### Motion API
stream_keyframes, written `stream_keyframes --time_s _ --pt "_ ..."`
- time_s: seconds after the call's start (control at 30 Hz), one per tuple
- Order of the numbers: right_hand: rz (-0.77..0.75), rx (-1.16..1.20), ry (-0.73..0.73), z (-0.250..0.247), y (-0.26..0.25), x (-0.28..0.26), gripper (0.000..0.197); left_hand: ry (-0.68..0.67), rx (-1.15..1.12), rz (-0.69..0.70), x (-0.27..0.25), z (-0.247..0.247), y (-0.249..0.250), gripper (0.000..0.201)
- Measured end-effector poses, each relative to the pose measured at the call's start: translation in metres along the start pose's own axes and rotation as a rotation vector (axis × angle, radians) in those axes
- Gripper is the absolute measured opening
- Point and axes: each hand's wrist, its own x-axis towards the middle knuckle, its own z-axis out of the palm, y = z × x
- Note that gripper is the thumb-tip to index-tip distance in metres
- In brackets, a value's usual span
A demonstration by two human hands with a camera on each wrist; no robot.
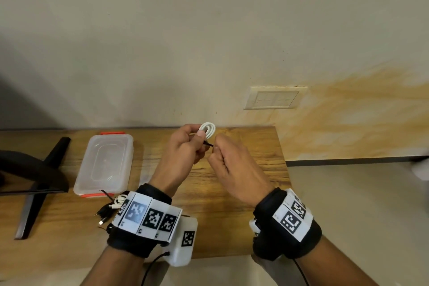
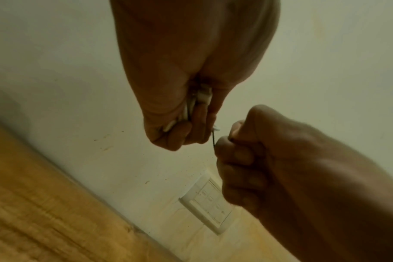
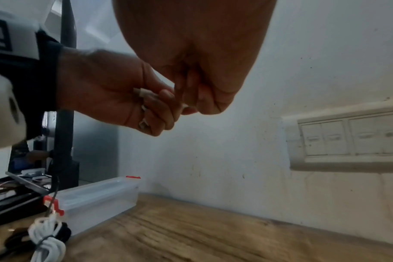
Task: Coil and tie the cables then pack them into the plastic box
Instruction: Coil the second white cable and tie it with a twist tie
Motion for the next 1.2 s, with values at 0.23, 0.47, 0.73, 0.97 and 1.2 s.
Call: stream_keyframes --time_s 0.23,0.47,0.73,0.97,1.2 --pt "0.002 -0.076 -0.019 0.003 0.007 0.006 0.016 -0.115 -0.02 -0.025 -0.002 -0.007 0.001 0.023" --pt "0.239 0.304 0.067 0.01 -0.02 0.0 0.034 0.096 0.525 0.23 -0.002 0.001 -0.008 0.019" --pt "0.244 0.302 0.027 0.01 -0.024 -0.003 0.039 0.18 0.591 0.28 -0.002 0.003 -0.01 0.025" --pt "0.259 0.386 0.161 -0.011 0.0 -0.009 0.026 0.166 0.368 0.176 0.003 0.007 -0.015 0.013" --pt "0.274 0.335 0.48 -0.01 0.004 -0.008 0.023 0.331 0.308 0.145 0.011 -0.007 -0.017 0.016"
